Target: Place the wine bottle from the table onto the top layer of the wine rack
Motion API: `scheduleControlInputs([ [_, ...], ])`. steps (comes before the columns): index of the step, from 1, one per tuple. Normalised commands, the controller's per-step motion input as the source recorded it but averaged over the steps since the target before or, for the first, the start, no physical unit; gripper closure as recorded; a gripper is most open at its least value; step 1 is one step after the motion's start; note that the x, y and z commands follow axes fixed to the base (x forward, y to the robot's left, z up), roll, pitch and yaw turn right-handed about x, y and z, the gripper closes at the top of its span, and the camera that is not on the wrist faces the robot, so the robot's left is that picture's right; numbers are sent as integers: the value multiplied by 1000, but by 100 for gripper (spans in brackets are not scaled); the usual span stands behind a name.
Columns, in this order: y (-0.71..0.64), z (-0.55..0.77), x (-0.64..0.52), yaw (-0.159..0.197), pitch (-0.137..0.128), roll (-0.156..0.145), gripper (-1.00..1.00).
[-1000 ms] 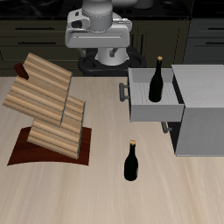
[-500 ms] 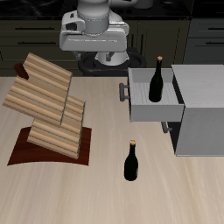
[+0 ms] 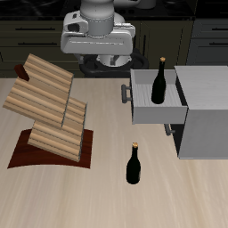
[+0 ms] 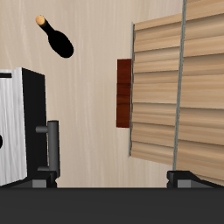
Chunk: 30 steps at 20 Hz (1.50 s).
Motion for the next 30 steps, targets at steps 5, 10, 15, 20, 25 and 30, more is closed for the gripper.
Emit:
scheduleControlInputs([
  [5,93,85,215,3,-13,-15,-100],
  [10,0,0,0,0,0,0,-100],
  [15,0,0,0,0,0,0,-100],
  [20,362,226,689,5,-50,-48,-100],
  [25,53,121,217,-14,-13,7,-100],
  [30,83,20,79,-1,-12,-4,-100],
])
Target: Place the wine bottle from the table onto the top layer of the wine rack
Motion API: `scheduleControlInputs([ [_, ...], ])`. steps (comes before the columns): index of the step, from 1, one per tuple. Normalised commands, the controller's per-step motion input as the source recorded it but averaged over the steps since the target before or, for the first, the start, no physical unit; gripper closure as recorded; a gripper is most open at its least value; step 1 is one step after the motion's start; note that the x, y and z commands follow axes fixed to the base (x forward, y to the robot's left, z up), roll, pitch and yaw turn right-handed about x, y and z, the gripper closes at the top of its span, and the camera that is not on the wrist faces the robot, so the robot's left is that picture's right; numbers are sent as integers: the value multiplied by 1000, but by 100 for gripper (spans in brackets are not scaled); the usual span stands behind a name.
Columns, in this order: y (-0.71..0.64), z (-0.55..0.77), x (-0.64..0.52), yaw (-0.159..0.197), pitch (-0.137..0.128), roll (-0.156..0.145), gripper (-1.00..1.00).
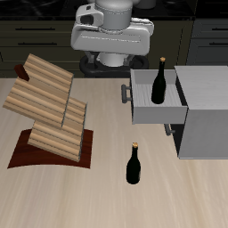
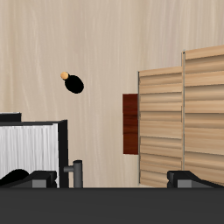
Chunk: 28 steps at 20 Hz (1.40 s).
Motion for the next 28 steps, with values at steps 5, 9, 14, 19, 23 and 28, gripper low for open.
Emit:
scheduleControlInputs([
  [5,88,20,104,21,0,19,-100],
  [9,117,100,251,11,-29,-4,-100],
  [14,107,32,253,15,-29,-17,-100],
  [19,144,28,310,-8,-40,-5,-100],
  [23,187,-75,249,3,-11,14,-100],
  [28,134,-85,199,4,14,0,-100],
])
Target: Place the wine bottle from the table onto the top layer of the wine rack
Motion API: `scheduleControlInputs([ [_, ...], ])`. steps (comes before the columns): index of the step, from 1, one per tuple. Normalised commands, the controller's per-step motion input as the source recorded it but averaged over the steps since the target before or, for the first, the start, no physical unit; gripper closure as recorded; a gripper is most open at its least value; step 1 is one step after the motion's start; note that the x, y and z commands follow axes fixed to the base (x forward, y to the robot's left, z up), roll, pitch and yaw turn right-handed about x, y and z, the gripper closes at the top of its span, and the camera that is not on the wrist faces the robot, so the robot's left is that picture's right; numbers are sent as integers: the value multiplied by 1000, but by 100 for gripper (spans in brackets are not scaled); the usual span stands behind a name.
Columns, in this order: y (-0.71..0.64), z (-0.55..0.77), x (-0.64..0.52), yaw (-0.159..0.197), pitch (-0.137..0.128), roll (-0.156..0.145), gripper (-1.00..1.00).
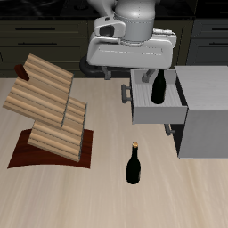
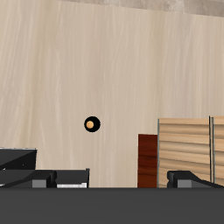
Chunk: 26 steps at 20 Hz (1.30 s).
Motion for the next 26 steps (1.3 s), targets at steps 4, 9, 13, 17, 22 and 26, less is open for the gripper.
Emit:
scheduleControlInputs([
  [4,50,-198,193,-20,41,-34,-100],
  [9,95,-152,73,-6,-10,21,-100],
  [13,89,-154,18,2,-12,15,-100],
  [17,78,-288,95,8,-1,-5,-100],
  [22,-13,-264,62,-30,10,9,-100],
  [26,-63,-195,10,-6,-13,-12,-100],
])
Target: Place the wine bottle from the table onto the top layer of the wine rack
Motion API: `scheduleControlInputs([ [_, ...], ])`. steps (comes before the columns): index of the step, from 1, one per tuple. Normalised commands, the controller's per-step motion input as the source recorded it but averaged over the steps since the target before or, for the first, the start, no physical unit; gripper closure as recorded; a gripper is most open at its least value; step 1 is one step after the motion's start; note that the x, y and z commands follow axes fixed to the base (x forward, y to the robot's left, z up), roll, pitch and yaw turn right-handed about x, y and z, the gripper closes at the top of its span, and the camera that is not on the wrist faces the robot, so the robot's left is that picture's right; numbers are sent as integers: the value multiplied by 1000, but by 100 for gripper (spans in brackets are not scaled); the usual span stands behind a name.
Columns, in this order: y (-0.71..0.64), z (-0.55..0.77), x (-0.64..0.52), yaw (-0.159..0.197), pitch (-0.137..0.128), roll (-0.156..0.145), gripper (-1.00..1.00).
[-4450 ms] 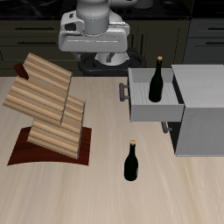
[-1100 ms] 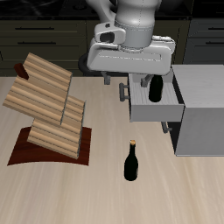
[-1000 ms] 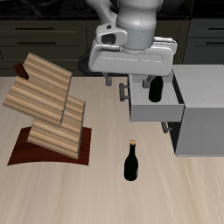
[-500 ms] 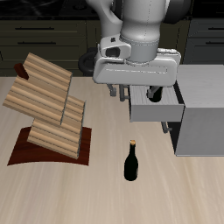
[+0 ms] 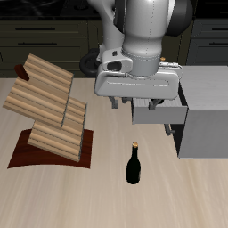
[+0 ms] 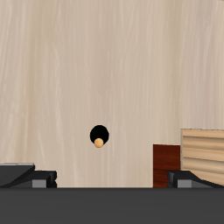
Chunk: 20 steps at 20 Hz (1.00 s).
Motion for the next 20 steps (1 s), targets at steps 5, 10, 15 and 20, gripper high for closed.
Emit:
scheduleControlInputs([
  [5,78,-361,32,-15,27,16,-100],
  [10,88,-199,-52,14,-25,21,-100],
  [15,12,-109,-32,-8,-18,-5,-100],
  [20,-23,-206,19,17,-14,-10,-100],
])
